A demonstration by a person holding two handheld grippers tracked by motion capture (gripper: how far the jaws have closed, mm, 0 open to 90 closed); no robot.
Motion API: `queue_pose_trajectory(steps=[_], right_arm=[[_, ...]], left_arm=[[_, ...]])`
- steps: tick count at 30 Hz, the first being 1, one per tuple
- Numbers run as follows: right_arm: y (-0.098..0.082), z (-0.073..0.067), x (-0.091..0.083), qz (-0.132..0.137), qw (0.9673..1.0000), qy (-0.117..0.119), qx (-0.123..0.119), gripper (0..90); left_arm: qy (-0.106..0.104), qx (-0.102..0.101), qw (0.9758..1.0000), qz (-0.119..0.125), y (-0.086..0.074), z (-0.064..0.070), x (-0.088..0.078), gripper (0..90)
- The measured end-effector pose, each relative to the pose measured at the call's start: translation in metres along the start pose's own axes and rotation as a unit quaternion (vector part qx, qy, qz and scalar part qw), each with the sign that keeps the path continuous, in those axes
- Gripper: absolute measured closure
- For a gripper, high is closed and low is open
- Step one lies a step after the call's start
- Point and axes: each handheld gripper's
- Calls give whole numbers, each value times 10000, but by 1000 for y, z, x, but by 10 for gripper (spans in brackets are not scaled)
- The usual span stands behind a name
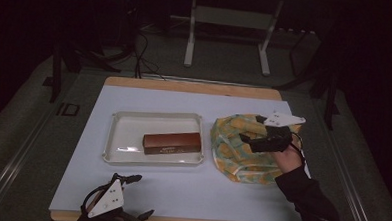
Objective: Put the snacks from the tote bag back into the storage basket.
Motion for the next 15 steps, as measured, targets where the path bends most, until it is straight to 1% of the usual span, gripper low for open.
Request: queue_pose_trajectory(steps=[2,3,5,7,10,11,13,15], right_arm=[[-9,1,-6,106,9997,-181,99,131],[-15,0,-10,199,9991,-345,127,131],[-23,0,-14,280,9984,-435,211,131],[-32,0,-19,413,9968,-593,334,131],[-45,0,-24,476,9949,-737,493,131],[-48,0,-25,483,9947,-754,512,131],[-56,-3,-29,520,9932,-900,518,131],[-62,-5,-32,520,9928,-958,504,130]], left_arm=[[-3,11,10000,4,0,0,0,0],[-4,11,10000,5,0,0,0,0],[-3,14,10000,0,0,0,0,0],[-5,7,10000,1,0,0,0,0],[-5,12,10000,-5,0,0,1,0],[-5,19,10000,-9,0,0,1,0],[-5,18,10000,-6,0,0,1,0],[-6,23,10000,2,0,0,0,0]])
Point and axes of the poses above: each handheld gripper's, and its own axes: x roughly forward along the jaws, y roughly out of its top, z roughly to its right, and after that the axes turned 8 degrees about x, right-handed
